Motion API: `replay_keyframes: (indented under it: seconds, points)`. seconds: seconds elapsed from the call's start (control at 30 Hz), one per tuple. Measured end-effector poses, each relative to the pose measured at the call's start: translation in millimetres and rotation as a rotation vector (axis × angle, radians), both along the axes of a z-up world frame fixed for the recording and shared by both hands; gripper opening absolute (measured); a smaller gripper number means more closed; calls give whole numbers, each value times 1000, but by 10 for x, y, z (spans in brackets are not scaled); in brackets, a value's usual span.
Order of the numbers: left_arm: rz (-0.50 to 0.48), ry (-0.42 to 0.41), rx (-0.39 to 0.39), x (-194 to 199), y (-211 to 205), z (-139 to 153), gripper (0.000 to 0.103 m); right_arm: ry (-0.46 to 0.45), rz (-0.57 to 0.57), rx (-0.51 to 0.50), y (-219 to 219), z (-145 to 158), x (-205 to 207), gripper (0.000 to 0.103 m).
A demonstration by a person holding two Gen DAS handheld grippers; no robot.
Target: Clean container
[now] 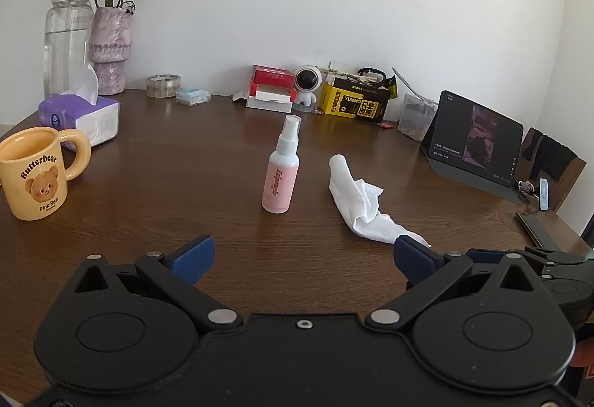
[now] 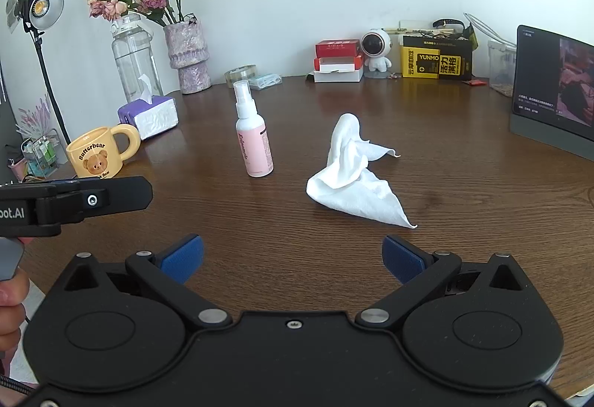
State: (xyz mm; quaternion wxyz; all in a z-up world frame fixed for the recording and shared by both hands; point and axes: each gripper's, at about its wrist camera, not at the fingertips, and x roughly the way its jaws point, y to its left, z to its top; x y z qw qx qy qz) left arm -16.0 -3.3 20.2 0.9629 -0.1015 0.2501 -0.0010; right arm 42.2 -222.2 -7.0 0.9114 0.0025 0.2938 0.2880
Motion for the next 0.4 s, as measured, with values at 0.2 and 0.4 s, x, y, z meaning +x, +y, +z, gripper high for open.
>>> replay_keyframes:
  seconds: [0.2,0.4]
  points:
    - [-2,4,-3,4,2,-5,103,2,0,-1,7,3,-10,103]
    - [-9,-2,-9,-8,3,-3,103,4,-1,-1,-27,-24,48,103]
